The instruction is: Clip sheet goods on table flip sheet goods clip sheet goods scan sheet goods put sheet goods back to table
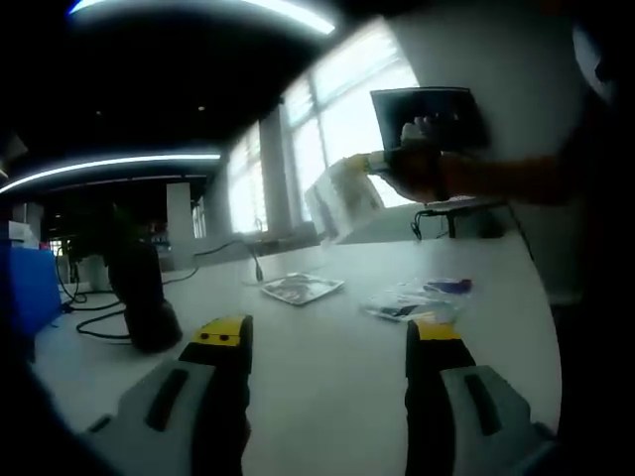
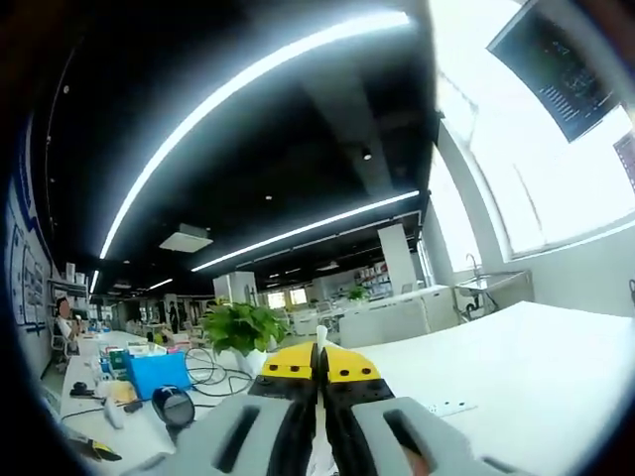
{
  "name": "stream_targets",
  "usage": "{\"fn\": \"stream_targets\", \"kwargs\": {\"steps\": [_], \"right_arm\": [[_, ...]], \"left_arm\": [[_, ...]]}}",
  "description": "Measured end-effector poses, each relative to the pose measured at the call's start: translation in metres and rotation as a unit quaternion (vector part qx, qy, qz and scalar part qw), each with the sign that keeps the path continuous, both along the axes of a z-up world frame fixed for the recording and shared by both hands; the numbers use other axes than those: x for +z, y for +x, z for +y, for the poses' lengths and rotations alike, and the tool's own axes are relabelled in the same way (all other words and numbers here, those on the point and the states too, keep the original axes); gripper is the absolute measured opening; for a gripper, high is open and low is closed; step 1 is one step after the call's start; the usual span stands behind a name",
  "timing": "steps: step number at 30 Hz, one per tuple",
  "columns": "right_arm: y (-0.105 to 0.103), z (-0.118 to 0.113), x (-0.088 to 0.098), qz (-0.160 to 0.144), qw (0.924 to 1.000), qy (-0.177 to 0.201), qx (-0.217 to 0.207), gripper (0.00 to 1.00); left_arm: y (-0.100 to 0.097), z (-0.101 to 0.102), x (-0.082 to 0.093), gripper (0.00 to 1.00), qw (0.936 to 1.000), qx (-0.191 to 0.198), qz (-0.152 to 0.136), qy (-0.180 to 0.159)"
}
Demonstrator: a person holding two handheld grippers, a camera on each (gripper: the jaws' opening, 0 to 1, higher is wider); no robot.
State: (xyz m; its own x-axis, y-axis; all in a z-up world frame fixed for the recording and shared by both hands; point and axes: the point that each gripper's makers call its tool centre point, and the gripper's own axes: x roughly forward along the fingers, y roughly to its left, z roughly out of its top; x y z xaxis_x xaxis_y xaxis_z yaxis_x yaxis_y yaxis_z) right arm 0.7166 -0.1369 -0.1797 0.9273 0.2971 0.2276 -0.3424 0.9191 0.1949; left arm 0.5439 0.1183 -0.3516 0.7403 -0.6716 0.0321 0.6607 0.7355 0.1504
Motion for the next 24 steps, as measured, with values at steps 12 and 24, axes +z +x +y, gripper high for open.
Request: {"fn": "stream_targets", "kwargs": {"steps": [12,24], "right_arm": [[0.008,0.022,0.000,-0.001,1.0000,0.007,0.007,0.00],[0.014,0.046,-0.003,0.002,0.9999,0.001,0.014,0.00]], "left_arm": [[0.001,0.001,0.001,0.55,1.0000,0.001,0.000,-0.003],[0.000,0.001,0.002,0.55,1.0000,0.000,-0.001,-0.004]]}}
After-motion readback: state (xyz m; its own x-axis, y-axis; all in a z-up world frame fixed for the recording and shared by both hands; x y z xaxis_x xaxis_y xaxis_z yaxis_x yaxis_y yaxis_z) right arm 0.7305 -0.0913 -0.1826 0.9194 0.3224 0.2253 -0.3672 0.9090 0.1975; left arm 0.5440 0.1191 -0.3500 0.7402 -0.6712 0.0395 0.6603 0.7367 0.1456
